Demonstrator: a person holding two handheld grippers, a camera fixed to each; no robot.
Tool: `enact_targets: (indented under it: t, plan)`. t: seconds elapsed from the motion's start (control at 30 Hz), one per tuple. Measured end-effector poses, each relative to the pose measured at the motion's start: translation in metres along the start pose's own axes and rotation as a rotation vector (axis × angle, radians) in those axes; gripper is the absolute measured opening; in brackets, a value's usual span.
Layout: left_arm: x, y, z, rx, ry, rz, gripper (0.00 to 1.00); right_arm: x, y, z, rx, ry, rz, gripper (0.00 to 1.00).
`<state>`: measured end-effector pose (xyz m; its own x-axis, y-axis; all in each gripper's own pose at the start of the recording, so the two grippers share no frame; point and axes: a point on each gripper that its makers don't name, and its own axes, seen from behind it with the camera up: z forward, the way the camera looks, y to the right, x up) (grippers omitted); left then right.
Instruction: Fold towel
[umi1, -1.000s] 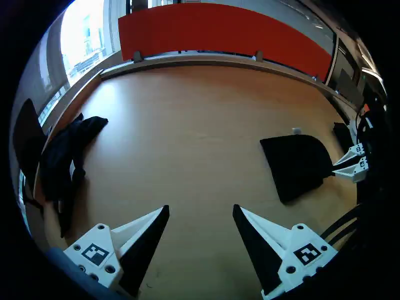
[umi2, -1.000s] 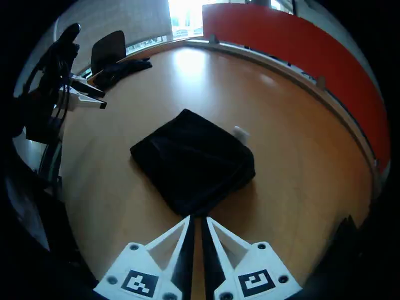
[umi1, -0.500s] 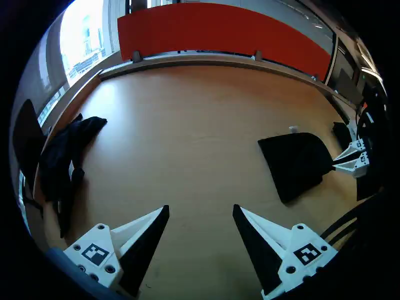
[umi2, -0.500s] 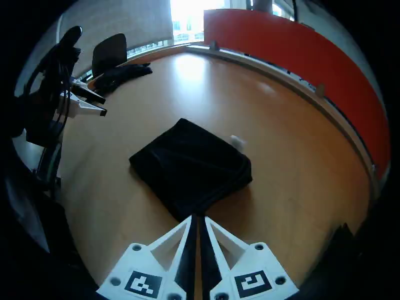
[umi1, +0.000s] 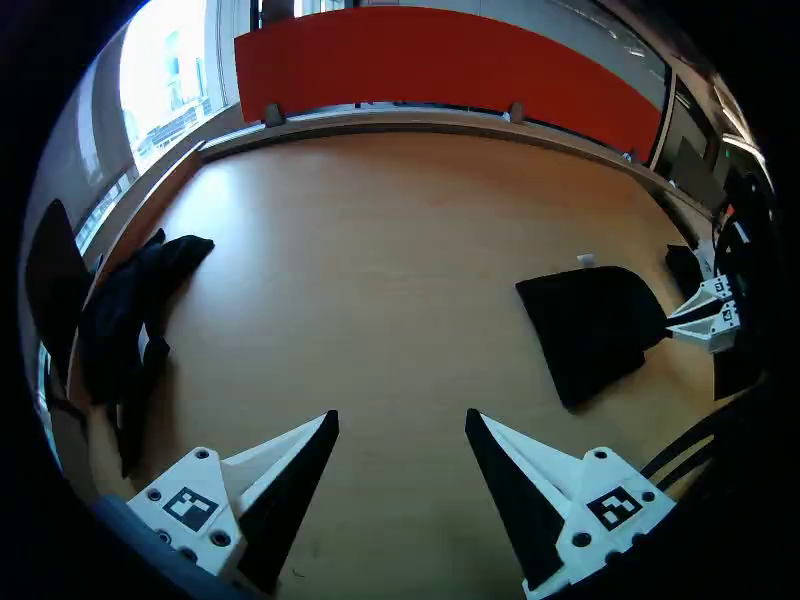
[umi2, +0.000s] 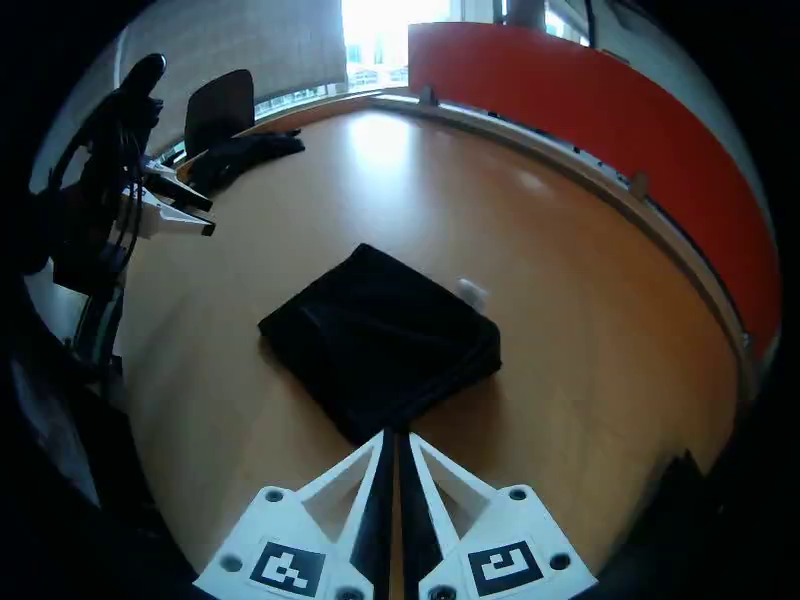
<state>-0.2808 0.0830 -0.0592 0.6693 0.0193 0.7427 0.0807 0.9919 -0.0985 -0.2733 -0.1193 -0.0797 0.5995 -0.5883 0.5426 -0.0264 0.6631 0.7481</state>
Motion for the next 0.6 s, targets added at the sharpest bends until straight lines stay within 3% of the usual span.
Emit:
enact_targets:
  t: [0.6]
  plan:
    - [0.003, -0.004, -0.003, 0.005, 0.016, -0.018, 0.94, 0.054, -0.002, 0.012, 0.023, 0.042, -0.088, 0.05]
